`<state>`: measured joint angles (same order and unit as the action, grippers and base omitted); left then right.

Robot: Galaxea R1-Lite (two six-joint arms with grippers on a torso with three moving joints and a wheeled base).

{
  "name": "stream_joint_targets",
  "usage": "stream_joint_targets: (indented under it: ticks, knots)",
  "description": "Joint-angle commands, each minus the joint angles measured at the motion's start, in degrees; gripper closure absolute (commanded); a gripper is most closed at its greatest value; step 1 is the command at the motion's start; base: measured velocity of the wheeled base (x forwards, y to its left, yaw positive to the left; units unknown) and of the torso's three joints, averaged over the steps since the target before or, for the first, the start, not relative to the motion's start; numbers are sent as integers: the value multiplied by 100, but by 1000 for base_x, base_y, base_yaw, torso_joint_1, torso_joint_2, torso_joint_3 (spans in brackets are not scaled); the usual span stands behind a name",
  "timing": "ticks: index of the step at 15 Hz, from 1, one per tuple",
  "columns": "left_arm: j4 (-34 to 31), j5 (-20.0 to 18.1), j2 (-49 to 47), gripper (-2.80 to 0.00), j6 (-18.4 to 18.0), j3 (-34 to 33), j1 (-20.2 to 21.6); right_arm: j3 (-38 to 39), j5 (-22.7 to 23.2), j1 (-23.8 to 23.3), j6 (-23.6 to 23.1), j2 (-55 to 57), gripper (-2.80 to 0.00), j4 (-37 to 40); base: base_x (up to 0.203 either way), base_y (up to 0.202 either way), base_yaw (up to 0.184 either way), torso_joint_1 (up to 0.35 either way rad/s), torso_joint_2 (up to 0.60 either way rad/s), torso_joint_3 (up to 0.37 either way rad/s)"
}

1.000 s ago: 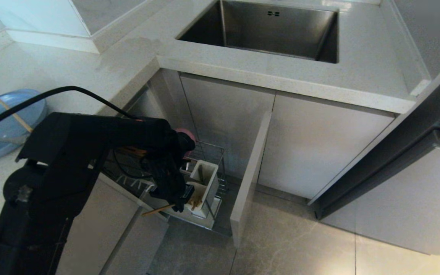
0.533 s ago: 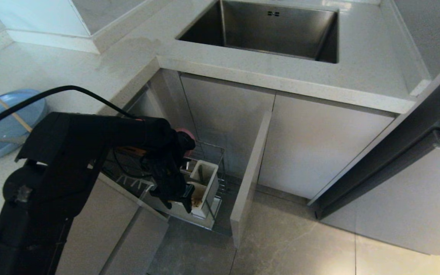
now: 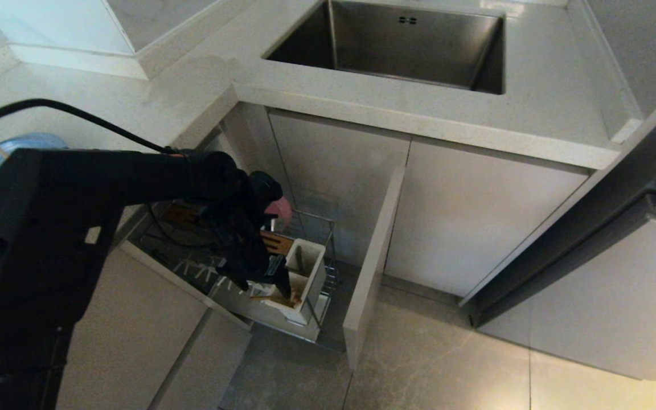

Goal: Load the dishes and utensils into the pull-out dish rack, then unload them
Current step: Take the chopsticks out of the cupboard

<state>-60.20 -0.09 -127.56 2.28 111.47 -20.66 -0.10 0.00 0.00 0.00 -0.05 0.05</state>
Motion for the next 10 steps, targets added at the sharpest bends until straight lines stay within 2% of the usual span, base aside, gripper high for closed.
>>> stream_joint_targets:
  ticks: [1,2,3,10]
  knots:
    - [-37,13,447,-280,39,-7,11,1,0,0,0,5,0,2,0,0,0,0,0,0]
    - [-51,26,640,-280,80,-11,15,1,0,0,0,5,0,-2,0,0,0,0,0,0]
    - [-58,32,816,0,103,-20,17,1,0,0,0,5,0,-5,0,0,0,0,0,0]
    - [-35,10,2056,0,120,-29,-8,1,0,0,0,5,0,-2,0,0,0,0,0,0]
